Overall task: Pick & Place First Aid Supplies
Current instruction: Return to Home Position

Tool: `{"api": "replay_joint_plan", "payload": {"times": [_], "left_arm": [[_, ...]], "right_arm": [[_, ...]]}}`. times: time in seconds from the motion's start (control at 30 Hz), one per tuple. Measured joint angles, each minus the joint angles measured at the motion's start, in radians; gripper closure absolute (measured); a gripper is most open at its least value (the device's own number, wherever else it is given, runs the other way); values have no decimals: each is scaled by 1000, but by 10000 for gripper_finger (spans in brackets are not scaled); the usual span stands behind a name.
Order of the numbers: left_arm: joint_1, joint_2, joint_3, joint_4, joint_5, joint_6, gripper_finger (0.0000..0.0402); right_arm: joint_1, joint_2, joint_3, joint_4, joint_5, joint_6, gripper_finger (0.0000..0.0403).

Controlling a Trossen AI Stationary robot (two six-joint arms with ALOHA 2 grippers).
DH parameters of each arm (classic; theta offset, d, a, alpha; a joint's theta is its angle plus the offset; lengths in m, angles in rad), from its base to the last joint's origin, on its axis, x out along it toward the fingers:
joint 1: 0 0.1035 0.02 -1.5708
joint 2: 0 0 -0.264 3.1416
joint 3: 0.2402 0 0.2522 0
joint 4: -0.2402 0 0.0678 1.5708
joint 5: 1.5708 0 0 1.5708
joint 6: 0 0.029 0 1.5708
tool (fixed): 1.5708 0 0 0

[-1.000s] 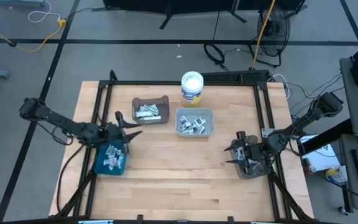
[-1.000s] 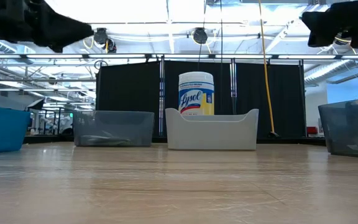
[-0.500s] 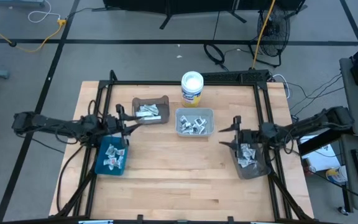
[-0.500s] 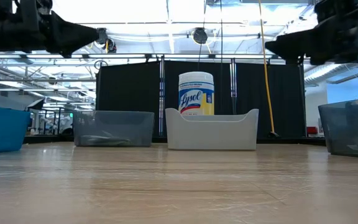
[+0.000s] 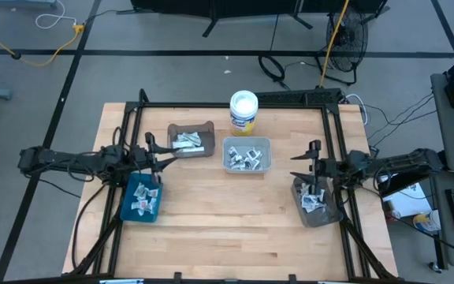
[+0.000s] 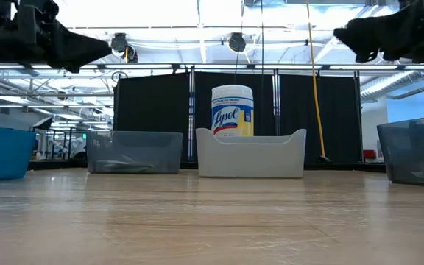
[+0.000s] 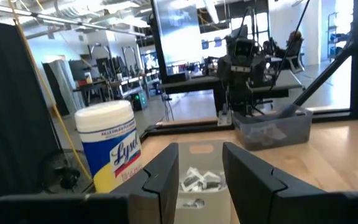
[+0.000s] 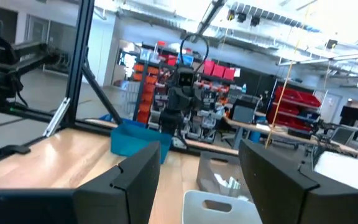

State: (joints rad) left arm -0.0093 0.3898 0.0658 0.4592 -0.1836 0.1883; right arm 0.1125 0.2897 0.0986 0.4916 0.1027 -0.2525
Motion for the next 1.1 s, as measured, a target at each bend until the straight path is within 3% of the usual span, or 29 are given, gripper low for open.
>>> {"api": "replay_joint_plan", "payload": {"times": [0.23,0.57,0.73,0.97,1.1], "left_arm": [[0,-184,0,-173,-26,13,275],[10,-384,0,-388,-19,1,275],[10,-385,0,-424,1,-28,275],[-14,-385,-49,-380,27,-56,275],[-34,-385,-51,-408,30,-68,275]], "right_arm": [[0,-189,0,-139,5,-21,190],[-44,-276,0,-266,0,28,190],[-47,-280,0,-288,-77,34,190],[-47,-280,0,-332,-92,72,190],[-47,-280,0,-354,-172,77,190]]}}
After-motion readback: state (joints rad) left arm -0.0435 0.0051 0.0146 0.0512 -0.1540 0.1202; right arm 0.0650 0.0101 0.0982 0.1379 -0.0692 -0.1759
